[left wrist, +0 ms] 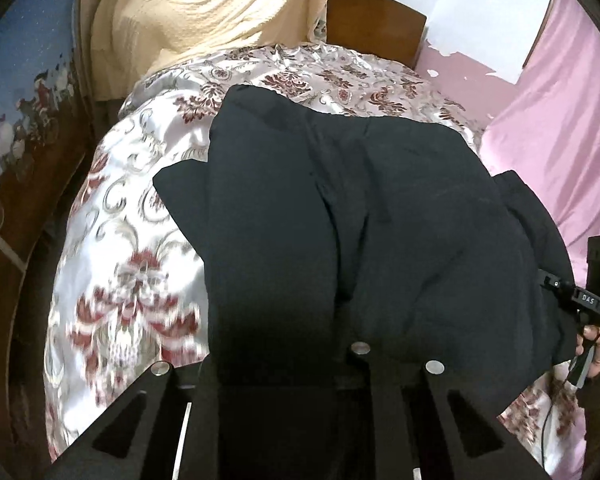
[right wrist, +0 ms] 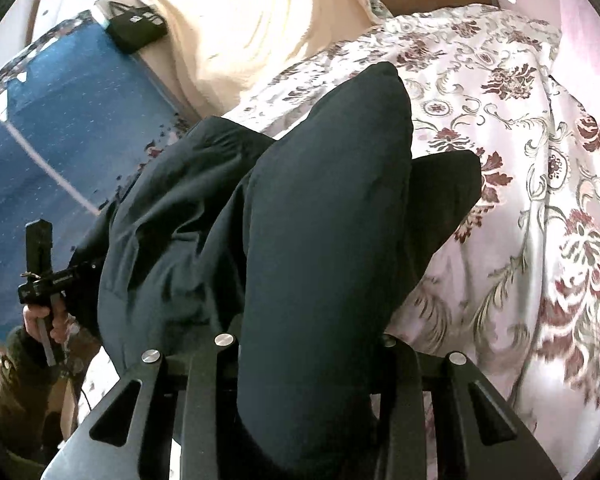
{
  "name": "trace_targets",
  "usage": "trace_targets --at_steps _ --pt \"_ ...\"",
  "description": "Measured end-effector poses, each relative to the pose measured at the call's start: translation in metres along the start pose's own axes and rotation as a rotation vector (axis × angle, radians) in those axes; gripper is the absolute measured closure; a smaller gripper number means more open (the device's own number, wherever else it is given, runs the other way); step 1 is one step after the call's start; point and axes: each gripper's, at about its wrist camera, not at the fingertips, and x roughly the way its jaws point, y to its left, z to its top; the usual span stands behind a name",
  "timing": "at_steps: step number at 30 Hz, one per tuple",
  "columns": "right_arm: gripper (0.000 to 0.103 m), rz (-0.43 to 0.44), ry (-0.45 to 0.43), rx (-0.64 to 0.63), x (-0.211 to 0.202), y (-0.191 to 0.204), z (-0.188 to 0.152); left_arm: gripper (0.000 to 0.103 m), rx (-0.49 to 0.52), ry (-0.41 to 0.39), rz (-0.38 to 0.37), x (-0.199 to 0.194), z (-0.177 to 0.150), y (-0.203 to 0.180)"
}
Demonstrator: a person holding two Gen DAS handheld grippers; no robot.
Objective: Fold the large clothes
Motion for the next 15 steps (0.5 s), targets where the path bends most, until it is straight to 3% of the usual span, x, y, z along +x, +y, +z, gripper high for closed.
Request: trace_targets --at_steps 9,13,15 --pt "0.074 -0.016 0.015 -0.019 -0.040 0.012 -0.053 0.085 -0.036 0.035 -0.008 -0.015 -0.065 -0.002" --pt "0.073 -0.068 0.043 -0.014 -0.028 0.004 -0.069 0.081 -0.045 0.081 0.024 0.006 -0.086 -0.002" --pt "0.065 -0.124 0.083 0.041 -0.017 -0.005 -0.079 0.077 -0.071 0.109 0.062 0.019 -0.098 0.002"
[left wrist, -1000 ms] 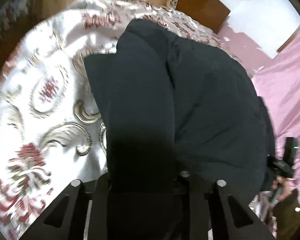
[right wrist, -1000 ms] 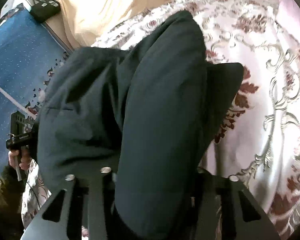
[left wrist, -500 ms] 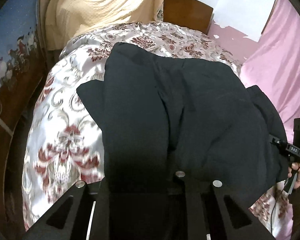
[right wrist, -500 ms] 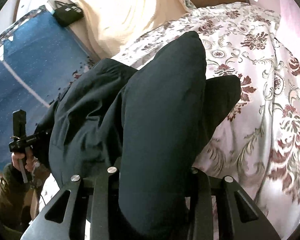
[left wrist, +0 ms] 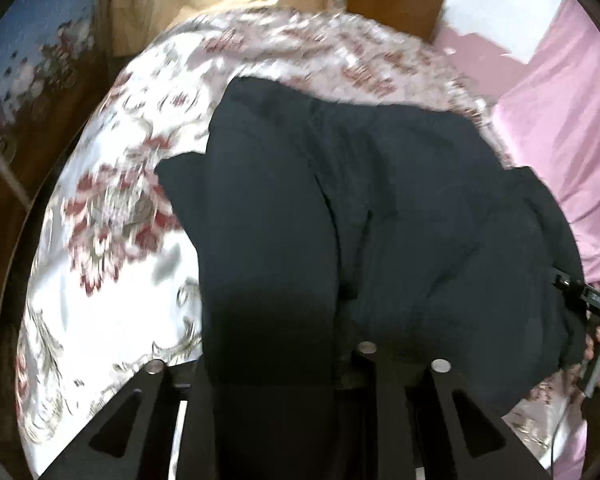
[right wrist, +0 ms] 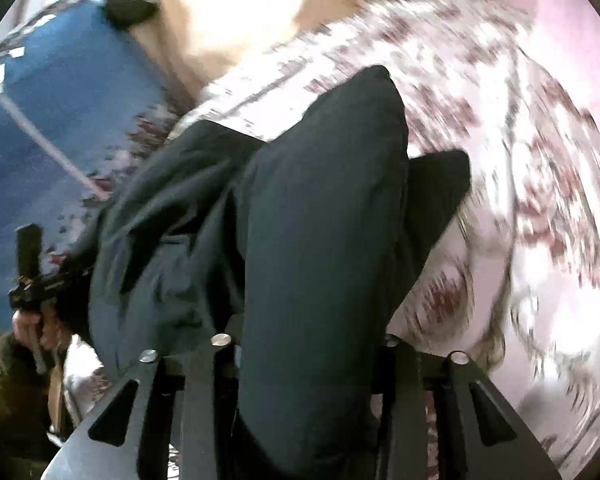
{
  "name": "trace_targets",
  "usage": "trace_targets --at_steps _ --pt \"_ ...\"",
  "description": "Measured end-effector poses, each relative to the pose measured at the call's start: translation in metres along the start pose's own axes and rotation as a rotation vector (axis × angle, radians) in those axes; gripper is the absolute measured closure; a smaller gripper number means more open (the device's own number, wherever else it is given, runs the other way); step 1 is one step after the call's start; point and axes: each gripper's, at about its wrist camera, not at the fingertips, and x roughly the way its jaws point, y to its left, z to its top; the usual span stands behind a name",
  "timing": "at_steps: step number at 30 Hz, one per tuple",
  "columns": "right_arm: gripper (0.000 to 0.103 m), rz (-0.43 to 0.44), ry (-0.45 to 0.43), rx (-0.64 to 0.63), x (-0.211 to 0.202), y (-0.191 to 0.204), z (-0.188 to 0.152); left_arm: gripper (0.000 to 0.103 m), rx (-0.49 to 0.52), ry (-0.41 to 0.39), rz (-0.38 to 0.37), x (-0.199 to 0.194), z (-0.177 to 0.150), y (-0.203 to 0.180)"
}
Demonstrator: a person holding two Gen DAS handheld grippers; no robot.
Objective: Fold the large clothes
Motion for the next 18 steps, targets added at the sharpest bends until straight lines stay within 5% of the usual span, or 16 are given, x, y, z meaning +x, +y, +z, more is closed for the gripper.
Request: trace_targets --at_steps 3,6,7,12,18 --pt "0.049 -0.043 0.031 0.123 0.010 -0.015 -0.015 0.061 -0.061 -0.014 0.014 0.006 -0.011 0.011" --pt "0.029 -0.060 -0.017 0.222 0.006 -0.030 -0.024 0.022 -0.135 -0.042 -0.001 -0.001 -0.016 0.023" --pt "0.024 -0.068 -0.029 0.245 0.004 -0.033 -0.026 0.019 -0.159 -0.065 -0.007 -0.007 -0.018 0.025" --pt "0.006 -0.138 -0.086 0.280 -0.011 -0.031 -0.033 0.016 -0.199 -0.124 0.006 -0.029 -0.025 0.025" --pt "0.002 -0.241 -0.230 0.234 -0.051 -0.010 -0.039 0.012 -0.169 -0.193 0.048 -0.054 -0.038 0.010"
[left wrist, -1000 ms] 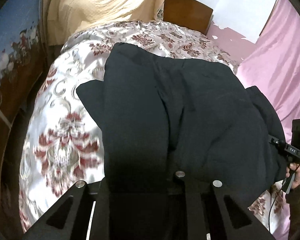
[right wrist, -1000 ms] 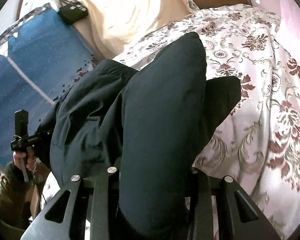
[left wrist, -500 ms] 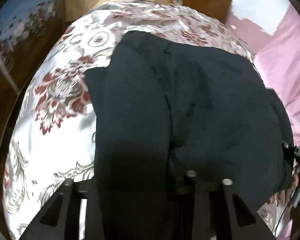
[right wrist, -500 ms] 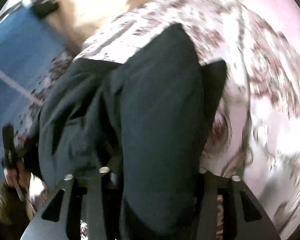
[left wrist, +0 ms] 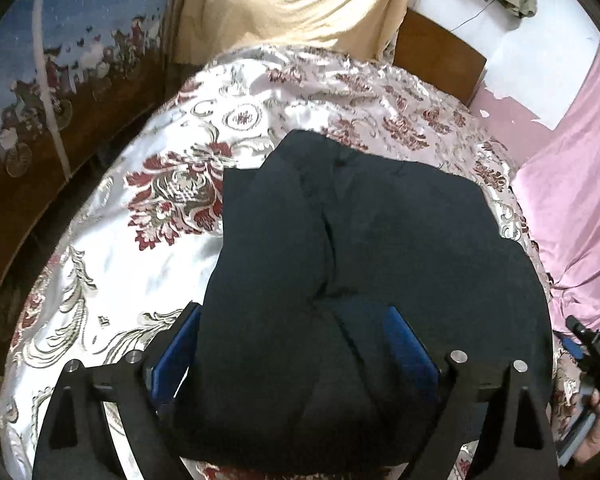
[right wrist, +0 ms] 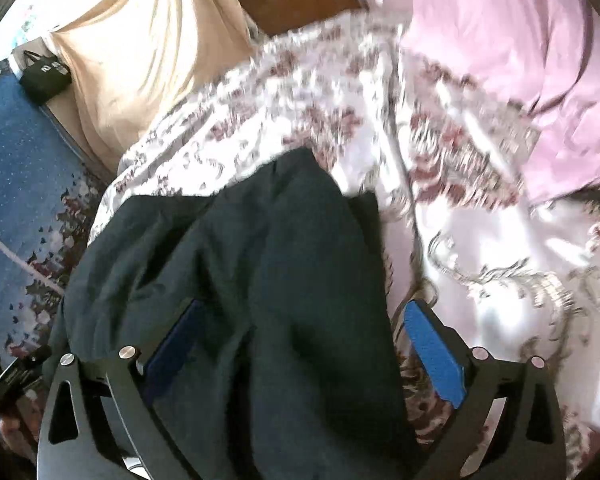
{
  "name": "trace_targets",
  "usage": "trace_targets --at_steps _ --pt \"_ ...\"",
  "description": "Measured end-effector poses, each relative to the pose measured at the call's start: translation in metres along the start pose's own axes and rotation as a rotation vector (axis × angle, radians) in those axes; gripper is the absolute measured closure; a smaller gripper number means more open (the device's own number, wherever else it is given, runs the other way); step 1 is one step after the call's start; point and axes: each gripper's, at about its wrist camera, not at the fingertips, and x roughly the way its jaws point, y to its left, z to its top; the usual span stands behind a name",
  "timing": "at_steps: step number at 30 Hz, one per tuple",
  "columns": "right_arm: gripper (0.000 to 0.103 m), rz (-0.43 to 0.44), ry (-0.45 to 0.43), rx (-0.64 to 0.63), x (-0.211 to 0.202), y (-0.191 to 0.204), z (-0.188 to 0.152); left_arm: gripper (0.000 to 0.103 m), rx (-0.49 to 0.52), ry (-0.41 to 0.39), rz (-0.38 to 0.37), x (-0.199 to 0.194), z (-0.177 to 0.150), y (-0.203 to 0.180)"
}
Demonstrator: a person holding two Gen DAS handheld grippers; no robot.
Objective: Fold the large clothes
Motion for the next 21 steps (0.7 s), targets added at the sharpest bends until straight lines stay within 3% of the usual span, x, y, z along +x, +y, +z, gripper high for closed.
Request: trace_targets --at_steps 7,21 --pt "0.002 -0.053 -0.158 -0.096 -0.049 0.018 -0.008 0.012 0.041 -0.086 0.006 -0.028 -0.010 -0.011" --pt "0.002 -0.029 -0.344 -0.228 -0.117 0.060 -0.047 0.009 0.243 -0.289 0.022 -0.101 -0.042 -0.061"
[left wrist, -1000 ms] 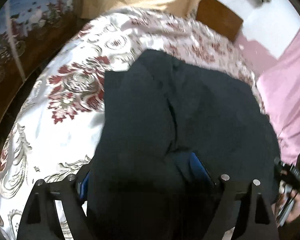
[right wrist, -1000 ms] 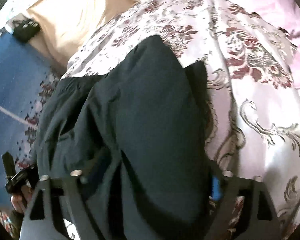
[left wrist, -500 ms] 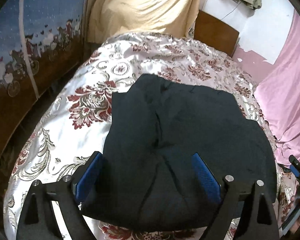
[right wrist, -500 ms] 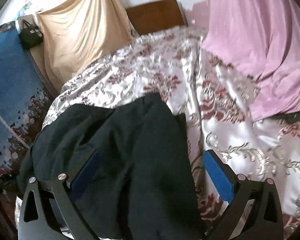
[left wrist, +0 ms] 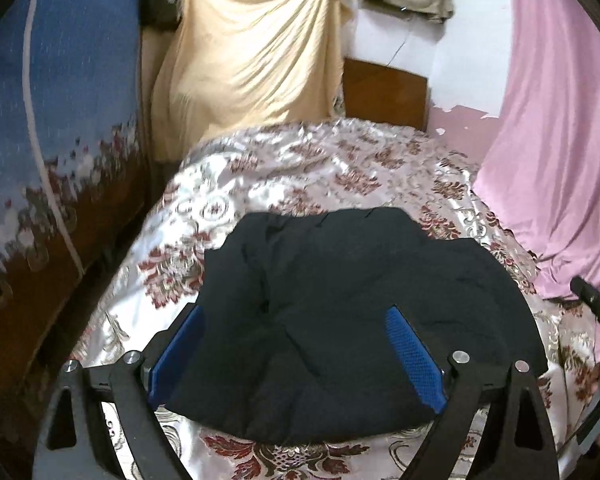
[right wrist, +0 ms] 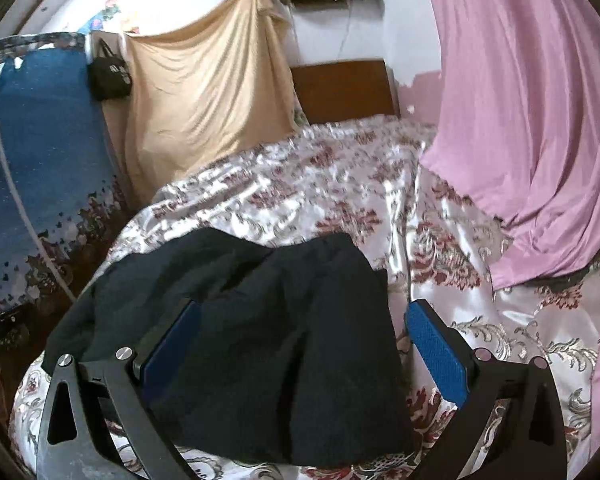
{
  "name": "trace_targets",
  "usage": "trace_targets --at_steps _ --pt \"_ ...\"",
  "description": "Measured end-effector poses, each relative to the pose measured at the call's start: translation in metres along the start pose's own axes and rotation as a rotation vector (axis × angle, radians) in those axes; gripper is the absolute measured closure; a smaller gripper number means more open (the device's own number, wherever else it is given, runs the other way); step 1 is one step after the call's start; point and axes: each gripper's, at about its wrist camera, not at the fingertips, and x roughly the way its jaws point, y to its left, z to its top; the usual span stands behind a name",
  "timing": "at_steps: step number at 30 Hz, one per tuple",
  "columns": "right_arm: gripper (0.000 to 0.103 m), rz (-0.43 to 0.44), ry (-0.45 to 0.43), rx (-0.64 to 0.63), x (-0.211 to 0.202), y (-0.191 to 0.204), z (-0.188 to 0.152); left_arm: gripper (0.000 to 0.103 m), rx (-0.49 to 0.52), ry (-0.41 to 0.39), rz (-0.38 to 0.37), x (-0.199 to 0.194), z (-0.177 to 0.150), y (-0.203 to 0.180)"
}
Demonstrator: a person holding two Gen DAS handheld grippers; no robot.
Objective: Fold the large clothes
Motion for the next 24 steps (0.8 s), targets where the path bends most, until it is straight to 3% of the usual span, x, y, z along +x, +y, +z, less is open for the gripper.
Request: trace_targets --at_steps 15,24 --pt "0.002 -0.011 -0.247 -0.130 -0.099 0.053 -0.041 0.002 0.029 -0.174 -0.008 -0.071 -0.030 -0.017" --pt "0.002 0.092 -0.282 -0.122 -0.137 0.074 -0.079 0.000 0.020 -0.211 0.073 -0.105 -0.064 -0.021"
